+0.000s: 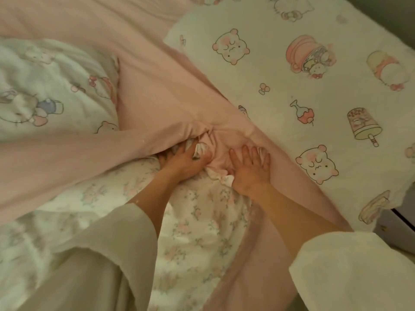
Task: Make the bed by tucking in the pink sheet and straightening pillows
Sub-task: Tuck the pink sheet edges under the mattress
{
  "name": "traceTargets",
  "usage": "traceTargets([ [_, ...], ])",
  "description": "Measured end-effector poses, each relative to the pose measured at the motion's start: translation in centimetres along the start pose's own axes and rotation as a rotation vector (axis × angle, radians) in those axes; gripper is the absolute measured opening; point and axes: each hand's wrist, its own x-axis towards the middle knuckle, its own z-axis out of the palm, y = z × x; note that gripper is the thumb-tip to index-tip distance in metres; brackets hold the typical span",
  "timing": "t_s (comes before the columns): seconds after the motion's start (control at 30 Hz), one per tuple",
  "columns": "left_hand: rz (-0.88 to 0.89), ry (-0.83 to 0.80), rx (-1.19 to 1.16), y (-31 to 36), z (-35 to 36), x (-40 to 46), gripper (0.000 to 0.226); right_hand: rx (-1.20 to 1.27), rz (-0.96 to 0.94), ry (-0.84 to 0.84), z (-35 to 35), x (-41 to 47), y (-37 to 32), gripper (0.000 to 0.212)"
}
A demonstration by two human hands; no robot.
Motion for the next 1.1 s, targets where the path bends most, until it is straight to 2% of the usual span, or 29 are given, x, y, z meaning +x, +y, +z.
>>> traceTargets([
  [0.07, 0.047, 0.083, 0.046, -0.2, -0.1, -2.2, 0.062, 0.033, 0.015, 0.026, 0.1, -1.8, -0.8, 0.059],
  [0.13, 0.107, 0.252, 0.125, -0.7, 0.2, -5.0, 0.052, 0.136, 0.04, 0.036, 0.6, -4.2, -1.6, 0.06],
  [0.23, 0.212, 0.412, 0.187, -1.8, 1.5, -9.7, 0.056, 0.253, 0.096, 0.044, 1.3, -7.7, -2.8, 0.06],
  [0.33, 0.245, 0.443, 0.191, -4.4, 2.4, -15.4, 0.06, 0.356, 0.087, 0.025, 1.1, -12.3, -5.5, 0.06],
  [0.4, 0.211, 0.404, 0.127, -6.6, 2.9, -18.9, 0.05, 0.401, 0.053, 0.014, 1.1, -15.6, -7.6, 0.059],
  [0.5, 0.061, 0.345, -0.073, -11.1, 3.5, -24.9, 0.052, 0.417, -0.018, -0.038, 1.2, -20.9, -11.3, 0.054],
  [0.63, -0.073, 0.406, -0.245, -19.2, 4.2, -35.0, 0.051, 0.448, -0.138, -0.055, 1.3, -29.2, -18.6, 0.048],
  [0.73, -0.121, 0.421, -0.272, -25.6, 4.6, -43.0, 0.051, 0.463, -0.202, -0.083, 1.9, -35.6, -24.3, 0.047],
  [0.9, -0.217, 0.553, -0.299, -35.6, 2.9, -53.9, 0.05, 0.489, -0.385, -0.109, 2.0, -45.4, -33.9, 0.045],
  [1.1, -0.293, 0.709, -0.34, -41.1, 1.2, -63.7, 0.048, 0.485, -0.555, -0.063, 0.9, -53.2, -41.1, 0.043],
])
